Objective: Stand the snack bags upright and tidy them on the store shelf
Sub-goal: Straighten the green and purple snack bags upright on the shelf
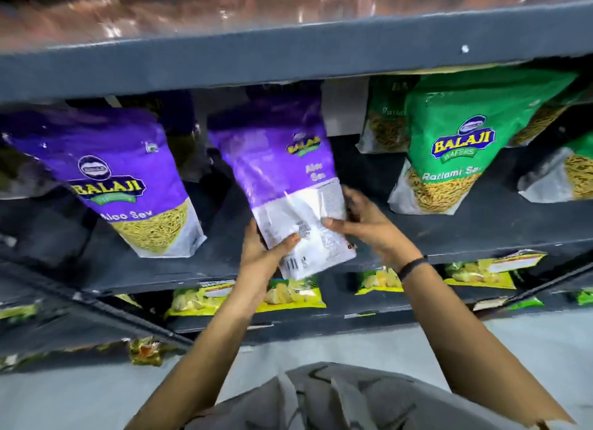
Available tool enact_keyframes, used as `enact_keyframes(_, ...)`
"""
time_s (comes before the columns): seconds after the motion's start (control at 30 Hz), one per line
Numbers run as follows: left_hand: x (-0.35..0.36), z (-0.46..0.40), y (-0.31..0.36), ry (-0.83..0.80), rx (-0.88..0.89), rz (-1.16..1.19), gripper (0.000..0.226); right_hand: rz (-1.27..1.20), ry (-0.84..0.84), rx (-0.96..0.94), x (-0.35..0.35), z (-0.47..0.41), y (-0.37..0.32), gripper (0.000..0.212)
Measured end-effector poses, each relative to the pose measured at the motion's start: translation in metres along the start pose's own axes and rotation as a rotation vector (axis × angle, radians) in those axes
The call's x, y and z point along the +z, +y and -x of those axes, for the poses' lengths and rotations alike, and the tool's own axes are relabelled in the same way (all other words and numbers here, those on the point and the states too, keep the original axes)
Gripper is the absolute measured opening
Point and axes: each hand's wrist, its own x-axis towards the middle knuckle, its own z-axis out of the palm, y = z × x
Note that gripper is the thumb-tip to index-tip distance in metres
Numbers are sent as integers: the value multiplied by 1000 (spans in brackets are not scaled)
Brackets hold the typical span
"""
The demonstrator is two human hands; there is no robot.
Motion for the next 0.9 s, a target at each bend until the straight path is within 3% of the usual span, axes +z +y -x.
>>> enact_keyframes(0.13, -16, -49, 19, -71, 117, -277, 67, 12, 148, -152, 2, -13, -15, 75)
enact_keyframes(0.3, -22, -71, -8, -130, 66, -425, 84, 210, 326, -95, 23, -22, 25, 70)
enact_keyframes(0.47, -24, -68, -12, -86, 4, -286, 70, 197, 530, -62, 44, -1, 36, 88)
enact_keyframes(0.57, -25, -73, -5, 24, -161, -92, 94, -15, 773, -26, 77, 19, 25, 69)
enact_keyframes(0.7, -9, -76, 6, -47, -206, 35, 72, -210, 628, -26, 109, 28, 10, 56)
enact_keyframes(0.83, -15, -77, -8, 278, -175, -13, 65, -234, 619, -20, 94, 10, 9, 61)
enact_keyframes(0.9, -16, -75, -9, 309, -151, -4, 61, -284, 713, -42, 88, 10, 11, 55)
